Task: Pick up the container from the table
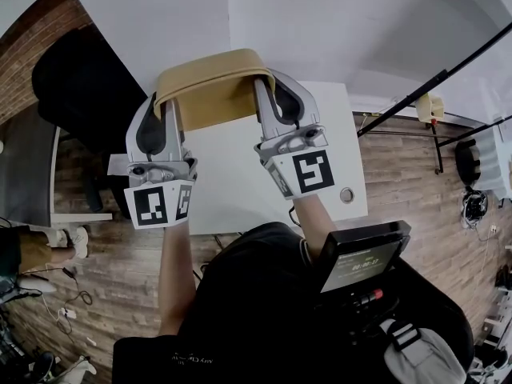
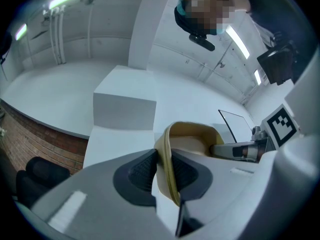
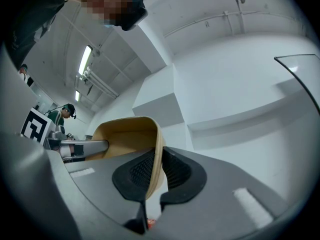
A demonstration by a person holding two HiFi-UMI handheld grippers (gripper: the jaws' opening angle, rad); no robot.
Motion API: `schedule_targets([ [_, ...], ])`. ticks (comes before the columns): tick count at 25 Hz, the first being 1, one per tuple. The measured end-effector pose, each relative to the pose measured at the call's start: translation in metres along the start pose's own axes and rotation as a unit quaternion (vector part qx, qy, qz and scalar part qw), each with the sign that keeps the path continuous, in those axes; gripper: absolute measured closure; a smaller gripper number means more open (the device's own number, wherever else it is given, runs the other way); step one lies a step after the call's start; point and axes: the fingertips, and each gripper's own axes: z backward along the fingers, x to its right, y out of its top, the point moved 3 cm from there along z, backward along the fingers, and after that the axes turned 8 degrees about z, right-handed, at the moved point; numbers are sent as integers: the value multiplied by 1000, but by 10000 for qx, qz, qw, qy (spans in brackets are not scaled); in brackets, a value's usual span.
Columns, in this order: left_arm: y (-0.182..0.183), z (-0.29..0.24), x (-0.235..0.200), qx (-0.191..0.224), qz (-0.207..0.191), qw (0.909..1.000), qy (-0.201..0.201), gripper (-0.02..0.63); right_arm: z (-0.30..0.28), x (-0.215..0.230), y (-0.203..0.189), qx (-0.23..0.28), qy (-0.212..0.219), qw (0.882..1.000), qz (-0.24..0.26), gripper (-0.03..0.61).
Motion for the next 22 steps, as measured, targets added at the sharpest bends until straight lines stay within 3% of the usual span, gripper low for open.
schedule_targets([
  [22, -8, 0, -1, -73, 28, 10000, -3, 560, 0, 1, -7, -136, -63, 9999, 10, 551],
])
